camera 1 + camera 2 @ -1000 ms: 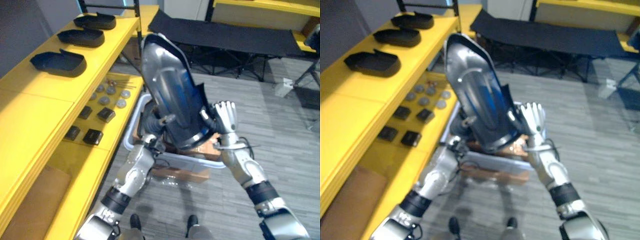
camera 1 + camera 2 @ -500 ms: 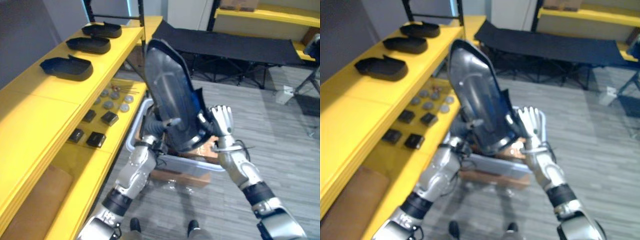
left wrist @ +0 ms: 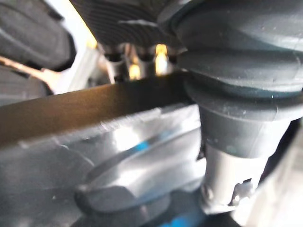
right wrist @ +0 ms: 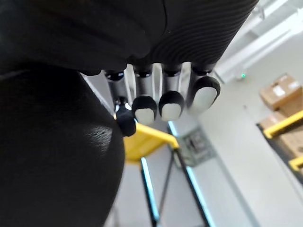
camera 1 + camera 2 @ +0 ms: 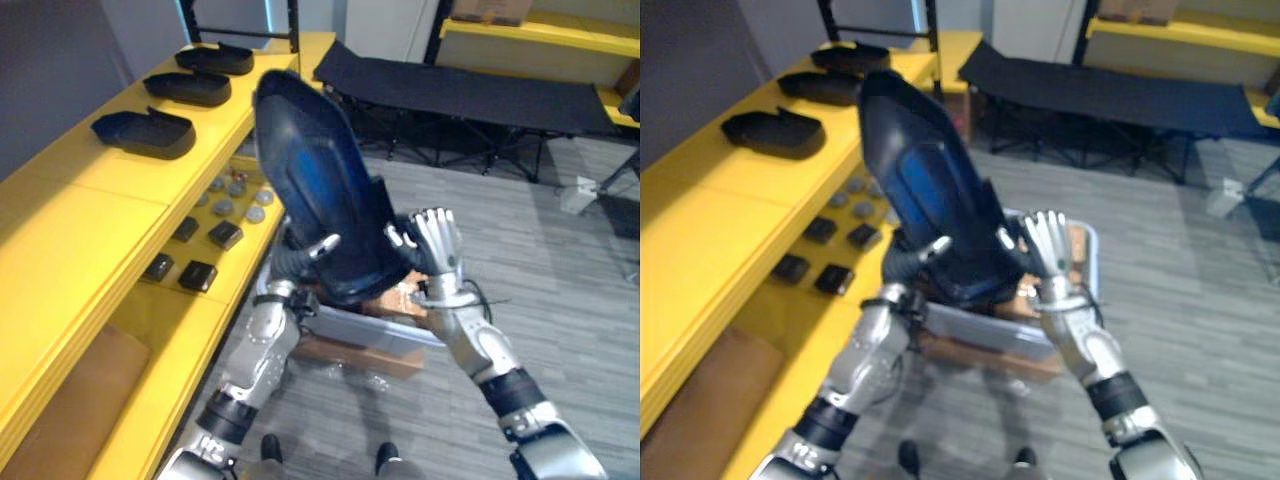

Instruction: Walk over and take plastic housings, then place them on the shelf

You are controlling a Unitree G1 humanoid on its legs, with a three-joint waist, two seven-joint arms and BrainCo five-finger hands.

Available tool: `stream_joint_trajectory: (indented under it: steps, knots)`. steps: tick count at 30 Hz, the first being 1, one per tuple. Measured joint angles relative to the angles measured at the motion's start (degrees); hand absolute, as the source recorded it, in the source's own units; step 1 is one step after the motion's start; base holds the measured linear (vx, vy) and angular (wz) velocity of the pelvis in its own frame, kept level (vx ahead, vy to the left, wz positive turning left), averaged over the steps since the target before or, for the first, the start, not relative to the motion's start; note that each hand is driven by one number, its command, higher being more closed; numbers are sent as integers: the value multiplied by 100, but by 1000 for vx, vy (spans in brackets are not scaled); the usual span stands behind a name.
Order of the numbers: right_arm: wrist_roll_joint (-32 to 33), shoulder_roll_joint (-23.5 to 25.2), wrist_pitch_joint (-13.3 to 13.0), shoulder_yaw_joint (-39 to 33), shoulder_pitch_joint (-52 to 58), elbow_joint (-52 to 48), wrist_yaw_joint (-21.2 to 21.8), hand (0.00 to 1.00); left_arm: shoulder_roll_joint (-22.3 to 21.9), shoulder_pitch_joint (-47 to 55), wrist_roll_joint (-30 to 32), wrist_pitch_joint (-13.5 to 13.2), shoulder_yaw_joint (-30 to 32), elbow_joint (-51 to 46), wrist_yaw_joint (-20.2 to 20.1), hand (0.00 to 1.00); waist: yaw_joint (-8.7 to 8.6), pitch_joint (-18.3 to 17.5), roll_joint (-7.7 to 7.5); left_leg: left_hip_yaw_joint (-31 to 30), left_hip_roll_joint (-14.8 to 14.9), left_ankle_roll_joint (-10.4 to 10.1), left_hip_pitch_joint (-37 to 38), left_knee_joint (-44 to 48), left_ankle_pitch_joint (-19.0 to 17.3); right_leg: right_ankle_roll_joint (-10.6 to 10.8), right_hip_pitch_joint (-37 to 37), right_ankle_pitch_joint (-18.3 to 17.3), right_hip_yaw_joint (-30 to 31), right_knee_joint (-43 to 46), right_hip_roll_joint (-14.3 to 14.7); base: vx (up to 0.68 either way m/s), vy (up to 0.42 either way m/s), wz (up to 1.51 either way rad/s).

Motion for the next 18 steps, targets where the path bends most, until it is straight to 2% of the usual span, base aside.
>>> stream_joint_trajectory:
  steps: [1,3,12,16,17,18]
  knots:
    - [0,78,-23,19,39,-37,-29,100,0,30,-42,-121,2,-4,8,100,-2,0,0,8,0,0,2,0,1,0,-9,0,4,8,-2,0,0,0]
    - [0,153,-95,30,104,-84,-84,100,-3,60,-51,-198,5,-45,22,100,-5,0,0,11,0,0,4,1,1,-1,-9,-1,5,11,-2,0,0,0]
    - [43,288,-233,21,428,-511,-96,100,-4,217,-340,-407,-37,-269,19,100,-20,0,0,41,1,0,28,3,1,-7,-12,-5,15,15,-6,0,0,0]
    - [41,302,-342,22,588,-535,-218,100,-5,311,-310,-412,-89,-364,20,100,-22,0,0,56,1,-1,28,1,1,-36,-18,-22,16,8,-9,0,0,0]
    - [41,302,-369,22,614,-547,-239,0,-5,334,-298,-412,-91,-404,21,100,-22,0,0,59,1,-1,28,1,1,-43,-19,-27,16,5,-9,0,0,0]
    - [42,305,-437,23,650,-558,-286,0,-7,348,-270,-412,-92,-433,33,100,-22,0,0,61,1,-1,26,1,0,-45,-20,-28,15,-2,-9,0,0,0]
